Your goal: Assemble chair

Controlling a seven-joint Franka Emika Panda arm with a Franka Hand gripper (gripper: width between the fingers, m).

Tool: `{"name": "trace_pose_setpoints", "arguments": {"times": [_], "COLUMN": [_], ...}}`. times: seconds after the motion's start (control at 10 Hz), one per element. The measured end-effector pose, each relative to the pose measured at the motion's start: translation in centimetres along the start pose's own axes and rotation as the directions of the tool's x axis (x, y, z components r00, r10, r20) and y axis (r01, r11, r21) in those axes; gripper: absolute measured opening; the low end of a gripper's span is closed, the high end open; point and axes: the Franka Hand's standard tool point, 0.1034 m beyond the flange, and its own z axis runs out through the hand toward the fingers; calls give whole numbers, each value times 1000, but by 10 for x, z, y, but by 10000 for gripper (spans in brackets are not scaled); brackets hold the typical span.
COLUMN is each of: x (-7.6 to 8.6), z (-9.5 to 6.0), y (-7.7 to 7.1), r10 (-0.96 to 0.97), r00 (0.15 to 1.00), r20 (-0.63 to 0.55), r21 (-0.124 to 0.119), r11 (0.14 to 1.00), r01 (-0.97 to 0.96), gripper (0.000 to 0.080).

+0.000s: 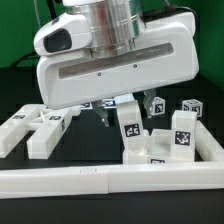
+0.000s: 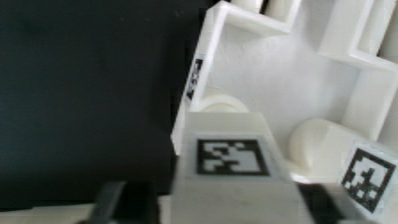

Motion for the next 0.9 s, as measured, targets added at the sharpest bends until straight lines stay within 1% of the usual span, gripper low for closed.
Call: {"name": "trace_pose_setpoints", "arguments": {"times": [0.2,0.5,0.6,0.7,0.9], "x": [0,0,1,1,2], "z": [0,0,1,3,4], "y": [0,-1,-5,-10,-16], "r10": [3,88,245,382,544], "r00": [1000,996,969,922,837], "r20": [0,-9,-33,-53,-57], "r21": [0,0,5,11,26], "r11": [1000,996,970,924,839], "r01": [-3,-88,-245,-382,-543], "gripper": [288,288,288,290,290]}}
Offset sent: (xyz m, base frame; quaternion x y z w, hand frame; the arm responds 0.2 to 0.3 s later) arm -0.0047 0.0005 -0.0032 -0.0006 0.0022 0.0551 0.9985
